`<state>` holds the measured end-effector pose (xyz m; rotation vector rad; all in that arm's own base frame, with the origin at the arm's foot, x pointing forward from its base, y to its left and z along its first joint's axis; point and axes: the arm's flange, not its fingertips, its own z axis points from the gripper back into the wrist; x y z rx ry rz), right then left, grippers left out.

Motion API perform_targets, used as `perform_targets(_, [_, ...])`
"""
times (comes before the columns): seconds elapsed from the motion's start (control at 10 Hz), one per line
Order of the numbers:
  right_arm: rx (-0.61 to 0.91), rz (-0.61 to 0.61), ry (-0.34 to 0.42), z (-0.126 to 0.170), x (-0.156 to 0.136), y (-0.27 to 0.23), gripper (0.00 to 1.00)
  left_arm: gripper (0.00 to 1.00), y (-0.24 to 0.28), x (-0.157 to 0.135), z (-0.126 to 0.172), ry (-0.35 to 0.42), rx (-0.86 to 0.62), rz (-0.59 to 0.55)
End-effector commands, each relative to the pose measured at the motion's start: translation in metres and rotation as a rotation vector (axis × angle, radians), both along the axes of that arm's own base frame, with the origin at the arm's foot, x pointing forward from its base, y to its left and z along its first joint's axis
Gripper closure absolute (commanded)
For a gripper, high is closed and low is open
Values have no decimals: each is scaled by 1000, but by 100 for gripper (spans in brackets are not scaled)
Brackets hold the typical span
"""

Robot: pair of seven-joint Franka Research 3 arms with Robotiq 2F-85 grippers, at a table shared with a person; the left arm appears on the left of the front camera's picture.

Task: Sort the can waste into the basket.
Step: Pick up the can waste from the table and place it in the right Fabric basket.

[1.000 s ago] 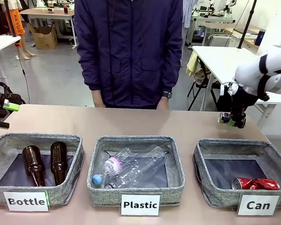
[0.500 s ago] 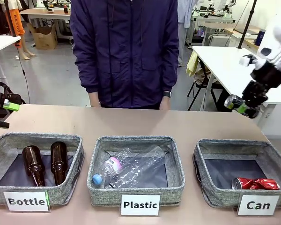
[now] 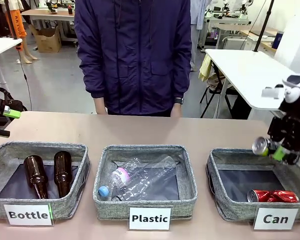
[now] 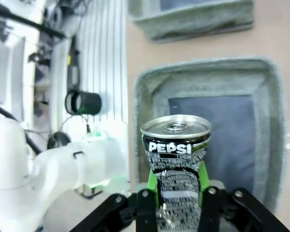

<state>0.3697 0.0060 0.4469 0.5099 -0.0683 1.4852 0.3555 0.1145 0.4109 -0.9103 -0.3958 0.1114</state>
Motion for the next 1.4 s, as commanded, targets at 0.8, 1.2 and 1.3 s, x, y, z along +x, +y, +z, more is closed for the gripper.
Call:
perform_targets(0.8, [2, -36, -62, -9, -9, -3, 0, 0, 2, -2, 0, 3, -2, -7])
perform_targets(1.2, [235, -556, 205, 6, 10, 0, 0, 0, 2, -2, 0, 3, -2, -7])
perform_targets(1.3, [289, -875, 393, 12, 20, 7, 0, 0, 2, -2, 0, 3, -2, -7])
